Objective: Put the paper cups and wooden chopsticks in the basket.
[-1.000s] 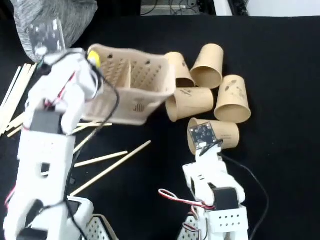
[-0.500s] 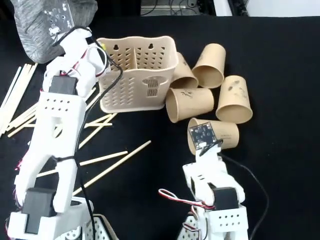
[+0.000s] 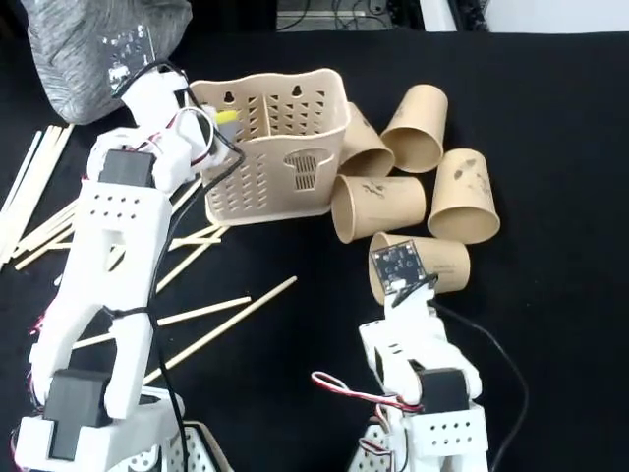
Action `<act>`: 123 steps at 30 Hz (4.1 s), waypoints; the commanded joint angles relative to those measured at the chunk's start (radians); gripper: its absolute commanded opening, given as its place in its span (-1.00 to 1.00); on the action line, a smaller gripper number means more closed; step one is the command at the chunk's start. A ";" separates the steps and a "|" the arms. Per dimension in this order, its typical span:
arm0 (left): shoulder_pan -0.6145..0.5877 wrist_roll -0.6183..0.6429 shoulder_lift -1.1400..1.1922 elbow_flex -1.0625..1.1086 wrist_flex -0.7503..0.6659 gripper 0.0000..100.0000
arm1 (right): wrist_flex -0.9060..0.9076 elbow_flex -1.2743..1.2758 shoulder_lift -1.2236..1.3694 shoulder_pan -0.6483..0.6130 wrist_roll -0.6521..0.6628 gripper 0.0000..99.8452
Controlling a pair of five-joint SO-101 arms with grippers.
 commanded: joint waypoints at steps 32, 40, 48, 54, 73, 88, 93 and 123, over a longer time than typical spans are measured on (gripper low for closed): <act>-0.522 -0.373 -1.221 1.115 0.132 -0.42 | -0.060 -0.642 0.305 0.018 0.591 -0.54; -0.535 -0.405 -1.574 1.432 0.080 -0.42 | -0.374 -0.639 0.596 -0.227 0.281 -0.46; -0.535 -0.474 -1.585 1.432 0.140 -0.42 | -0.760 -0.469 0.837 -0.183 0.224 -0.28; -0.535 -0.473 -1.585 1.432 0.140 -0.42 | -1.022 -0.374 0.972 -0.081 0.331 -0.31; -0.533 -0.473 -1.585 1.434 0.140 -0.42 | -1.071 -0.292 0.911 -0.006 0.453 -0.50; -0.533 -0.473 -1.585 1.434 0.140 -0.42 | -0.499 -0.246 0.360 0.020 0.528 -0.38; -0.533 -0.473 -1.585 1.434 0.140 -0.42 | -0.598 -0.205 0.453 0.075 0.531 -0.39; -0.533 -0.473 -1.585 1.458 0.098 -0.42 | -0.123 -1.007 0.567 0.144 0.127 -0.98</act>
